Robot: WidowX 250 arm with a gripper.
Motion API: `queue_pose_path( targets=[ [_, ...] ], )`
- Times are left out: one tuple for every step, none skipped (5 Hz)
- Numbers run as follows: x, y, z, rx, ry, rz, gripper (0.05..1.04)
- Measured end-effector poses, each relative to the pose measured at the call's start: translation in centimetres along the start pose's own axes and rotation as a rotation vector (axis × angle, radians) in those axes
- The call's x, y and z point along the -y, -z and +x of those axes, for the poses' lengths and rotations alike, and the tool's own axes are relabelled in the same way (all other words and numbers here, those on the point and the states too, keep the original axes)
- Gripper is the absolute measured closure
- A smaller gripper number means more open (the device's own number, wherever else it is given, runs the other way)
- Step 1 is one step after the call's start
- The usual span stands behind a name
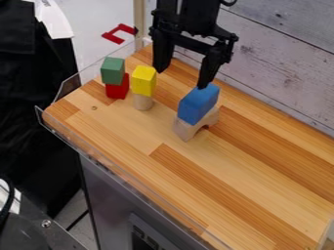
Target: Put the blue block on top of the figures on the left
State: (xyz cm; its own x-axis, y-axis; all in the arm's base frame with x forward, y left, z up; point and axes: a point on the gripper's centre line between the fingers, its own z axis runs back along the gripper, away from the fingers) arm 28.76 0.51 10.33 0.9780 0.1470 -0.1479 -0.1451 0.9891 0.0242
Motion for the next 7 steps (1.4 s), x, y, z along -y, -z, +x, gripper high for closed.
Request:
queue_pose_path(
  targets=[
    [0.0, 0.9, -0.1, -0.034, -0.001, 0.002, 0.083],
    [0.4, 1.2, 0.1, -0.032, 0.056, -0.024, 0.083],
    [0.4, 1.4, 0.3, -0.029, 0.074, -0.050, 0.083],
    [0.4, 1.3, 0.3, -0.027, 0.079, -0.051, 0.083],
    [0.4, 1.8, 0.9, -0.035, 0.068, -0.051, 0.083],
    [0.4, 2.4, 1.4, -0.051, 0.065, -0.045, 0.083],
    [0.4, 2.9, 1.9, -0.060, 0.065, -0.044, 0.083]
  ],
)
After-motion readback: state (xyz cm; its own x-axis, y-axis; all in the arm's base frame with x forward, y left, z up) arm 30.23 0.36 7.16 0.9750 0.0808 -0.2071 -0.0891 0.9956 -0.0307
